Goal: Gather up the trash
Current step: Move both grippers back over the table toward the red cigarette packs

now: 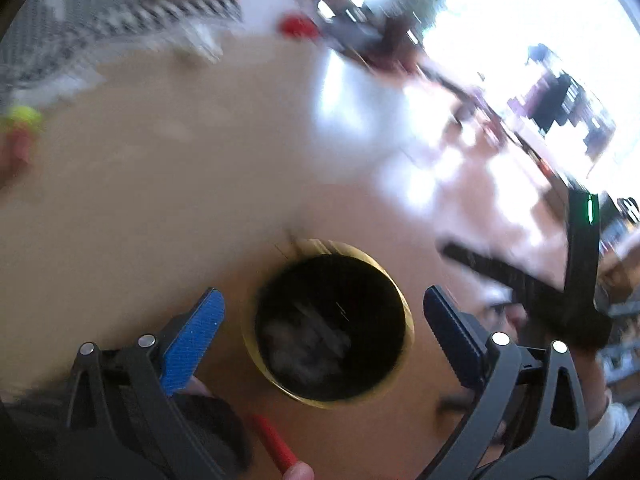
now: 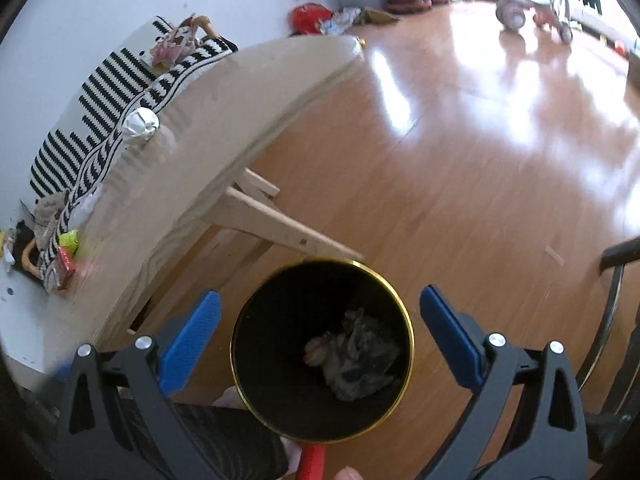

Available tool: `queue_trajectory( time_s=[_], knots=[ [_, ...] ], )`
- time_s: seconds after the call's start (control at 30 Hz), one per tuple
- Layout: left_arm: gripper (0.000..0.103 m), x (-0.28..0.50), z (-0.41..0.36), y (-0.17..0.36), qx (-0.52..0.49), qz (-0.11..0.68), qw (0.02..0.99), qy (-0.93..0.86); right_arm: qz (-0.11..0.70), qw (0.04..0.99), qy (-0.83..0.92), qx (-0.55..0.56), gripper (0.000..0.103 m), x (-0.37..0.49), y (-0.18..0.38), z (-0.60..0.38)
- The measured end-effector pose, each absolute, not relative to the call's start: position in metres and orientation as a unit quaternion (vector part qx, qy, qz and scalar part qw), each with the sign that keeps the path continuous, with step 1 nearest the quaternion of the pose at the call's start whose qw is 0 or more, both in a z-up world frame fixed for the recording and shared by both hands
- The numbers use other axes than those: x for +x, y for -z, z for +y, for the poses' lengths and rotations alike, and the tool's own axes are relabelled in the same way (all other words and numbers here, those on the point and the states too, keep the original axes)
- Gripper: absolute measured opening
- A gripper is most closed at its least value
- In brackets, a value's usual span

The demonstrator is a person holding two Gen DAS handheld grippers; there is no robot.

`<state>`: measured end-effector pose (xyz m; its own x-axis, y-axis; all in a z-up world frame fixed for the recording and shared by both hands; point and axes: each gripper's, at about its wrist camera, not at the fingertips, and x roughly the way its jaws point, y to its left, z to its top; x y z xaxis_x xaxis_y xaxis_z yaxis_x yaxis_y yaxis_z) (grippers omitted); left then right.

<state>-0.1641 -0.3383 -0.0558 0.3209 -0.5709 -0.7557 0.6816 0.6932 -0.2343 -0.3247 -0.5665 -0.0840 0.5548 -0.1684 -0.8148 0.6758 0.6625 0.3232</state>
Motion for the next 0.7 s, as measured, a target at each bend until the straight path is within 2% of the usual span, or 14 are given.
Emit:
queue_trajectory(
  time_s=[0.2,0.5,0.7],
  knots=[
    [0.097,-0.084,-0.254,0.021,0.006,0.425,0.874,0.237,0.387,0.851,0.218,0.281,0.096,-0.275,0.063,-0.546],
    [0.097,-0.004,-0.146,0.043,-0.068,0.466,0.876,0.105,0.402,0.881,0.144,0.204,0.096,-0.182,0.052,-0.486],
    [0.097,0.025,-0.132,0.051,-0.088,0.480,0.868,0.092,0.416,0.884,0.128,0.169,0.096,-0.140,0.064,-0.466]
  ],
)
